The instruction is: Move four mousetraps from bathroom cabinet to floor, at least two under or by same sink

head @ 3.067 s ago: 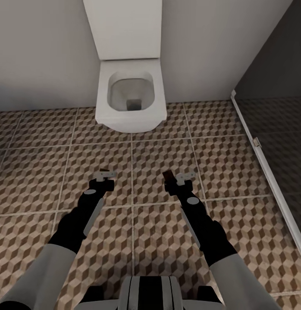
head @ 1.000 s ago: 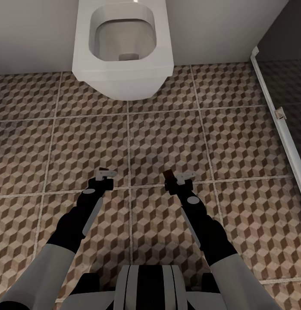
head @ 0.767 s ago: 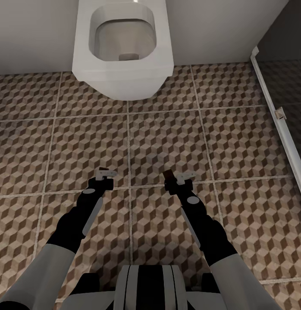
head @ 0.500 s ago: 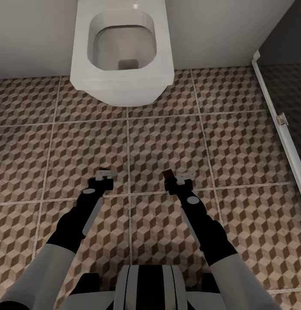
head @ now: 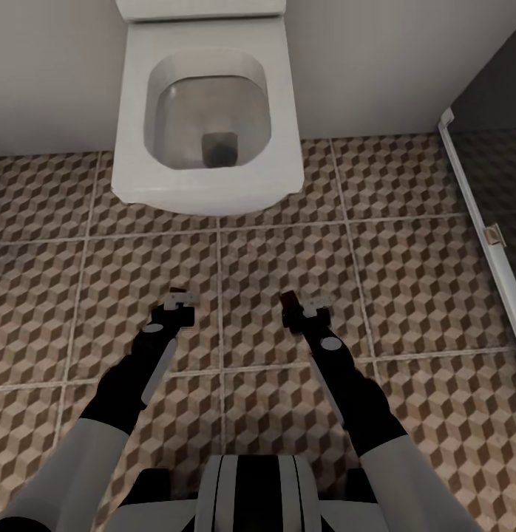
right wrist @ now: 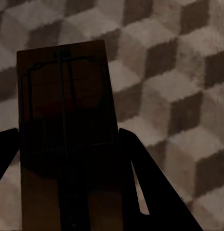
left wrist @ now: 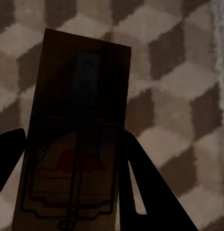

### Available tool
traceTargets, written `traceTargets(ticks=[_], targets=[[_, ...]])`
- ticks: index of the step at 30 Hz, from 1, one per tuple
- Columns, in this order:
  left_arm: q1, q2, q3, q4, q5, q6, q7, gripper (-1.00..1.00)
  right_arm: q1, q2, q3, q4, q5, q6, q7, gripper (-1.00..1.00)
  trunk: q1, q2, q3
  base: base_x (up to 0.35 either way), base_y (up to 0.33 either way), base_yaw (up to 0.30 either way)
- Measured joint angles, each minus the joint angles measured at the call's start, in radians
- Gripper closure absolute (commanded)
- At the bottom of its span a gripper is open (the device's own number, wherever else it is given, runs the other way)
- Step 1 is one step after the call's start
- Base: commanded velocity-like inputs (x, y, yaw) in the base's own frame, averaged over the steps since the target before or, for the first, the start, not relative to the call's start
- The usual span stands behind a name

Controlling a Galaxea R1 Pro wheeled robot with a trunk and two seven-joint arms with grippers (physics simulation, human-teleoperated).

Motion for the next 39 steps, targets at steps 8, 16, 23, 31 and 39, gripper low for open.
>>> traceTargets(ticks=[8,16,23,31,39], targets=[[0.001,0.0,0.0,0.003,0.0,0.0,0.0,1.0,0.0,0.0,0.0,0.0,0.0,0.0,0.0,1.0,0.0,0.0,0.0,0.16,0.205,0.0],[0.002,0.0,-0.001,0.006,0.0,0.0,0.0,1.0,0.0,0.0,0.0,0.002,0.001,-0.002,0.0,1.0,0.0,0.0,0.0,0.136,0.134,0.0],[0.002,0.0,-0.002,0.012,-0.001,-0.005,0.0,1.0,0.0,0.003,0.0,0.01,0.01,-0.006,0.003,1.0,0.0,0.0,0.0,0.013,0.012,0.0],[0.004,-0.006,-0.033,0.053,-0.001,-0.007,0.0,1.0,0.0,0.008,-0.003,0.017,0.015,-0.006,0.002,1.0,0.0,0.0,0.0,0.001,0.001,0.0],[0.004,-0.024,-0.039,0.118,-0.002,-0.009,0.001,1.0,-0.005,0.019,-0.003,0.034,0.015,-0.006,0.003,1.0,0.0,0.0,0.0,0.0,0.0,0.0]])
